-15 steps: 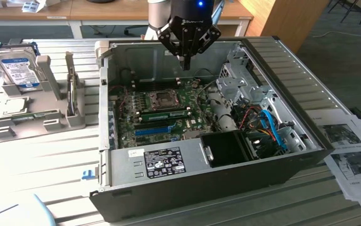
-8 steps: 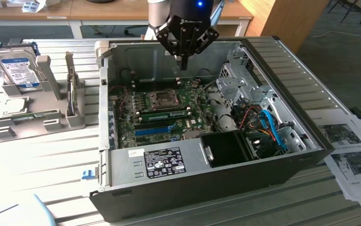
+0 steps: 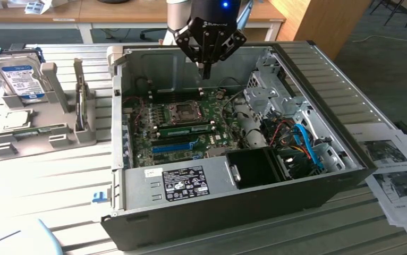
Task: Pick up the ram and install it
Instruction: 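Press down the ram until it locks into place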
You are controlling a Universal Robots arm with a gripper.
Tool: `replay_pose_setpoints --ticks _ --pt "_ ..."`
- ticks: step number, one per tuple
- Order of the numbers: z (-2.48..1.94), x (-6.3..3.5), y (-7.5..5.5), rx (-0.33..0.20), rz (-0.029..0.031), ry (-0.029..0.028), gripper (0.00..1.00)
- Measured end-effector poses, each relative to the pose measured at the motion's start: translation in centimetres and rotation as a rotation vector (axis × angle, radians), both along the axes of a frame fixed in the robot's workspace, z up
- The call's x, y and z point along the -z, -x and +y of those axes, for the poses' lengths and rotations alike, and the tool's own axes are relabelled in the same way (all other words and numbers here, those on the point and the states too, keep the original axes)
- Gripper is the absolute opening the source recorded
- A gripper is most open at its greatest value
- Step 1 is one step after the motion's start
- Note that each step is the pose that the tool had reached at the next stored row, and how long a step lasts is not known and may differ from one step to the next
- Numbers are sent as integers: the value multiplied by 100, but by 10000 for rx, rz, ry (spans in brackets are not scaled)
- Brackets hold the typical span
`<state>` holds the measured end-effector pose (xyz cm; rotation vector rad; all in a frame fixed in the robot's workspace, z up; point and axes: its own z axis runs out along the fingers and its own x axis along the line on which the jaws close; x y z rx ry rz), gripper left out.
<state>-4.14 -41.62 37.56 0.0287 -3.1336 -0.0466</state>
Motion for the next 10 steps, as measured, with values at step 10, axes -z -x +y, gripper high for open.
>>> replay_pose_setpoints --ticks 10 --pt "0 1 1 1 33 -108 10"
